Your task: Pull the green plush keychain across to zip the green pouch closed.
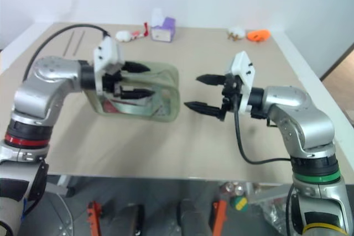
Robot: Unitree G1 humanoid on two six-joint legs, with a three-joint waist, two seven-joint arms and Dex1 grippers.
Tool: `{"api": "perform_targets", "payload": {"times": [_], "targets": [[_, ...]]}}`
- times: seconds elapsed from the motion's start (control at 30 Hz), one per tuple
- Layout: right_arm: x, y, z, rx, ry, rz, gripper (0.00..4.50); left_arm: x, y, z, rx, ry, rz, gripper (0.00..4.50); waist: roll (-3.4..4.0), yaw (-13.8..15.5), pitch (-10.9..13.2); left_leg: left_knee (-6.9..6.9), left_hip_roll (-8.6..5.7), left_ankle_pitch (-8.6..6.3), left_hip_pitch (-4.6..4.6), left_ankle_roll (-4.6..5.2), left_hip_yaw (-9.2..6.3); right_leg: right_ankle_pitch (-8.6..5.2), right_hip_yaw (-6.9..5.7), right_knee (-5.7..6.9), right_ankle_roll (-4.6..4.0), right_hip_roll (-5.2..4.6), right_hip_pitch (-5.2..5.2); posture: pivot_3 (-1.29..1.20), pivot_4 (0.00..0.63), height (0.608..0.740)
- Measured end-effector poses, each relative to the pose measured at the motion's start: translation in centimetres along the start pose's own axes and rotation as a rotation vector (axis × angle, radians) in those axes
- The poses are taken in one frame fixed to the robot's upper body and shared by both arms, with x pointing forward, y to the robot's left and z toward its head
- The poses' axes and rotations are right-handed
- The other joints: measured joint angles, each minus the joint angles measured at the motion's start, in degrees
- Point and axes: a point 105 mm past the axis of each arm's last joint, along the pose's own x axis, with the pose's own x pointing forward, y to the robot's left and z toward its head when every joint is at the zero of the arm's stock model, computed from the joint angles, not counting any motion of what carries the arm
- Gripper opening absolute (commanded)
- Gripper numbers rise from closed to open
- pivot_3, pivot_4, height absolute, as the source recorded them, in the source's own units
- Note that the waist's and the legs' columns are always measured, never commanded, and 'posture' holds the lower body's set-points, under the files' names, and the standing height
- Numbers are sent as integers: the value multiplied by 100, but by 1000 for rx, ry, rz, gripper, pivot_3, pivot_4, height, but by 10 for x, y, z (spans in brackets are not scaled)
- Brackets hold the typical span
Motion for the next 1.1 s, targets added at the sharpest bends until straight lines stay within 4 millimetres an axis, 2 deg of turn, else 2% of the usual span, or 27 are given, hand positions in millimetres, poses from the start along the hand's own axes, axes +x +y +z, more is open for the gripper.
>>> {"api": "perform_targets", "payload": {"times": [0.1,0.13,0.2,0.27,0.47,0.63,0.77,0.9,1.0,1.1], "targets": [[7,3,-2,17,-19,10,4500,-21,20,14,-32,-73,106,3722,0,-5,0,1,2,0,1,0,2,2,0,0,-2,1,-1,0,150,740],[13,4,-2,25,-29,20,4500,-34,28,18,-46,-96,159,3722,1,-17,1,0,2,0,2,0,5,2,2,0,-2,0,-2,0,150,740],[21,1,-3,27,-32,7,4500,-51,36,18,-61,-99,214,3722,2,-29,1,0,2,0,2,0,5,3,1,0,-2,0,-2,0,150,740],[29,-8,-6,20,-18,-32,4500,-66,37,8,-85,-65,251,3722,3,-32,0,-2,1,0,3,0,6,2,2,0,-2,-2,-2,0,150,740],[47,-21,-8,33,-33,-73,4500,-99,23,-49,-227,80,319,3722,3,-10,1,-11,4,0,-7,0,6,0,0,-1,-7,-2,-13,0,150,740],[55,-19,-12,45,-35,-61,4500,-125,22,-64,-291,84,421,3722,3,15,1,-20,4,0,-8,0,3,-4,-3,-2,-12,-3,-14,0,150,740],[57,-16,-12,46,-41,-37,4500,-138,28,-57,-323,23,500,3722,3,16,0,-20,4,0,-7,-1,4,-4,-3,-2,-11,-4,-14,0,150,740],[57,-14,-13,48,-41,-26,3229,-137,25,-48,-355,-20,488,3771,2,14,0,-20,4,0,-7,-1,3,-3,-4,-2,-11,-3,-13,0,150,740],[57,-12,-15,52,-39,-13,2250,-127,12,-39,-392,-45,402,3771,2,9,0,-22,5,0,-6,-1,4,-4,-4,-2,-12,-3,-14,0,150,740],[56,-11,-18,61,-35,-7,1234,-117,-7,-19,-416,-55,264,3771,2,7,1,-27,6,0,-4,-1,4,-6,-4,-2,-15,-2,-14,0,150,740]]}}
